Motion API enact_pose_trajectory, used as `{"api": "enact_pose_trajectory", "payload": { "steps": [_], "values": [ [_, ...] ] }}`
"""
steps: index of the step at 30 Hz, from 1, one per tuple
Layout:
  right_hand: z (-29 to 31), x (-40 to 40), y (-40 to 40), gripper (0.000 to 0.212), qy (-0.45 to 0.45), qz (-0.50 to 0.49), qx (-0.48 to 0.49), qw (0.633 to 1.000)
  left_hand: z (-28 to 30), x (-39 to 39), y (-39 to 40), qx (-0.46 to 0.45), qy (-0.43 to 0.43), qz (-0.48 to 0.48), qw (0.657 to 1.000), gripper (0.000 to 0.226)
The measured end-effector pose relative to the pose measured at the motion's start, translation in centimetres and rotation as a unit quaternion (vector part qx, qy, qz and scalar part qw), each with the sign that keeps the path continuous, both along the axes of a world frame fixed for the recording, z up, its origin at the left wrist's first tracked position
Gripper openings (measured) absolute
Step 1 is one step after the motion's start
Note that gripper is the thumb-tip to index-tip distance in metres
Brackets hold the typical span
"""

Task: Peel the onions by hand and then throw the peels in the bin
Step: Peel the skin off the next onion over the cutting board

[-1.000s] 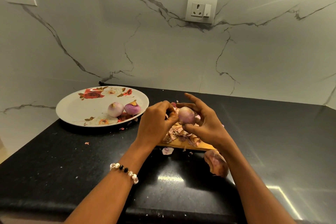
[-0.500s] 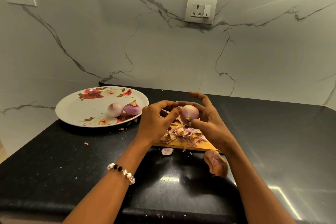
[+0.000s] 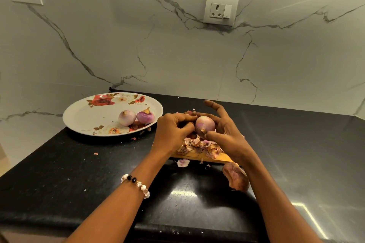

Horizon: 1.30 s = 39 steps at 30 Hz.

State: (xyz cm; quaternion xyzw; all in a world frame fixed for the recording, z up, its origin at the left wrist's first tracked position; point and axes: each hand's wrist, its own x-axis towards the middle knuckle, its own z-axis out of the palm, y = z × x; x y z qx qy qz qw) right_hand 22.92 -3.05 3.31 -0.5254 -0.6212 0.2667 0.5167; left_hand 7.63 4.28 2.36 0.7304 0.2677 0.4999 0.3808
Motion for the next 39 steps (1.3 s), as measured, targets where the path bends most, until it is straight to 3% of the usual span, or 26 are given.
{"api": "enact_pose_trajectory", "payload": {
  "steps": [6, 14, 20, 25, 32, 36, 39],
  "values": [
    [0.2, 0.4, -0.1, 0.082, 0.003, -0.019, 0.013, 1.0, 0.3, -0.1, 0.1, -0.05, -0.023, -0.069, 0.996, 0.027],
    [0.1, 0.1, 0.0, 0.087, -0.016, -0.026, 0.013, 0.999, 0.2, -0.1, 0.0, -0.025, 0.002, -0.023, 0.999, 0.026],
    [0.1, 0.3, 0.2, 0.09, -0.009, -0.045, 0.035, 0.998, 0.3, 0.0, 0.0, -0.068, -0.05, -0.027, 0.996, 0.017],
    [-0.4, 0.6, 0.7, 0.089, -0.039, -0.058, 0.056, 0.996, -0.3, 0.2, 0.1, -0.009, 0.004, 0.004, 1.0, 0.024],
    [-0.8, 0.4, 1.2, 0.093, -0.054, -0.059, 0.064, 0.995, -0.4, 0.5, -0.2, 0.109, 0.05, 0.083, 0.989, 0.003],
    [-0.7, 0.2, 0.9, 0.092, -0.015, -0.028, 0.065, 0.997, -0.2, 0.5, -0.2, 0.115, 0.064, 0.087, 0.988, 0.005],
    [-0.1, 0.2, 0.5, 0.088, 0.072, 0.022, 0.062, 0.995, 0.0, 0.3, 0.1, 0.073, 0.041, 0.077, 0.994, 0.005]
  ]
}}
